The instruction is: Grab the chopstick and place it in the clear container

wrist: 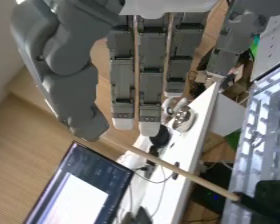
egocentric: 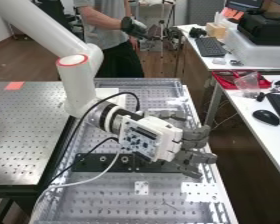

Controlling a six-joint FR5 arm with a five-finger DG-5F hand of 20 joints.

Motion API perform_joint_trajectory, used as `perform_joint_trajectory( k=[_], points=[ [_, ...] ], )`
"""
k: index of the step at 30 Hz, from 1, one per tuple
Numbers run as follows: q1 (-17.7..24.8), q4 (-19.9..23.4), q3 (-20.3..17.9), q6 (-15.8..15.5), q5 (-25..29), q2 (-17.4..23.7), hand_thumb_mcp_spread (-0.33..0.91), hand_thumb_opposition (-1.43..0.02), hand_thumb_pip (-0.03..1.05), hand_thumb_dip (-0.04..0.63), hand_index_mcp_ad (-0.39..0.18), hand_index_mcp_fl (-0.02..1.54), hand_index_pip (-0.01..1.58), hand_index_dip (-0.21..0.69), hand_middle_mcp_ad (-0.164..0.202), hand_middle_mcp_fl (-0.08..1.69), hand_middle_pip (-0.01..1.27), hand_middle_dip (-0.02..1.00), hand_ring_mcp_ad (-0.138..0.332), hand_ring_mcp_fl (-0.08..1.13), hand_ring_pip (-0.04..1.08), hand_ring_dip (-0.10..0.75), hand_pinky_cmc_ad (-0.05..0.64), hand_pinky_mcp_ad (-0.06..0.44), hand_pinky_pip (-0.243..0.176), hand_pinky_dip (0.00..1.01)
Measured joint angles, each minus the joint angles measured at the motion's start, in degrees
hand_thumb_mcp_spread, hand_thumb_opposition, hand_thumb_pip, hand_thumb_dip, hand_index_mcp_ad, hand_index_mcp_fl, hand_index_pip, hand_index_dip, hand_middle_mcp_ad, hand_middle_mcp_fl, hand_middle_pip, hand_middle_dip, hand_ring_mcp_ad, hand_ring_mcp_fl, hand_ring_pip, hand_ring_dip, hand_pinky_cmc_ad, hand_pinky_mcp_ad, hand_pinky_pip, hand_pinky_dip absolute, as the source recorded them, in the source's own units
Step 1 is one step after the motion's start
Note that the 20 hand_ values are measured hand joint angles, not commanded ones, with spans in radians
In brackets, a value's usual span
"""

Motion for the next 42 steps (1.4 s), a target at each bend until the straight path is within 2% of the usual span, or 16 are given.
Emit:
perform_joint_trajectory(
  k=[5,17,18,20,25,30,31,32,33,37,42],
  points=[
    [1.0,1.9,-1.3,2.3,1.3,-0.1,0.47,-0.82,0.65,0.293,-0.012,0.50,0.93,0.016,0.051,0.69,0.39,0.58,0.037,0.37,0.05,0.396,0.297,0.244,0.019,0.24],
    [2.1,0.7,-1.1,3.0,4.5,-1.0,0.47,-0.80,0.65,0.290,-0.024,0.47,0.97,0.010,0.052,0.66,0.44,0.58,0.037,0.38,0.05,0.396,0.300,0.248,0.019,0.23],
    [2.2,0.2,-0.8,3.0,4.9,-1.2,0.47,-0.80,0.65,0.290,-0.024,0.46,0.99,0.010,0.052,0.65,0.44,0.58,0.037,0.38,0.05,0.396,0.302,0.248,0.016,0.22],
    [2.3,-0.5,-0.3,3.0,5.5,-1.4,0.49,-0.80,0.62,0.290,-0.028,0.41,1.02,0.010,0.051,0.64,0.47,0.58,0.037,0.38,0.05,0.396,0.298,0.215,0.016,0.21],
    [2.6,-1.6,0.9,2.9,7.0,-2.1,0.52,-0.81,0.61,0.258,-0.037,0.39,1.12,0.010,0.051,0.62,0.53,0.60,0.038,0.41,0.05,0.396,0.298,0.215,0.017,0.19],
    [2.6,-2.0,1.7,2.5,7.7,-2.5,0.55,-0.81,0.59,0.262,-0.040,0.39,1.22,0.010,0.051,0.62,0.59,0.61,0.035,0.42,0.05,0.400,0.295,0.213,0.021,0.19],
    [2.6,-2.1,1.9,2.4,7.7,-2.5,0.55,-0.81,0.59,0.258,-0.040,0.39,1.23,0.010,0.051,0.63,0.60,0.61,0.037,0.43,0.05,0.401,0.311,0.213,0.014,0.19],
    [2.6,-2.2,2.1,2.4,7.7,-2.6,0.55,-0.81,0.59,0.258,-0.040,0.39,1.23,0.010,0.052,0.62,0.61,0.62,0.035,0.44,0.05,0.401,0.312,0.213,0.031,0.20],
    [2.6,-2.4,2.2,2.4,7.7,-2.7,0.57,-0.81,0.59,0.258,-0.045,0.39,1.24,0.010,0.051,0.62,0.61,0.62,0.037,0.45,0.05,0.401,0.330,0.215,0.031,0.20],
    [2.5,-2.7,2.8,2.0,7.2,-2.8,0.56,-0.81,0.59,0.258,-0.072,0.43,1.25,0.010,0.052,0.62,0.62,0.62,0.035,0.44,0.05,0.403,0.333,0.215,0.026,0.19],
    [2.4,-2.7,3.1,1.8,7.0,-2.8,0.56,-0.81,0.59,0.258,-0.073,0.44,1.25,0.010,0.051,0.65,0.62,0.62,0.037,0.45,0.06,0.403,0.346,0.213,0.037,0.19]
  ],
)
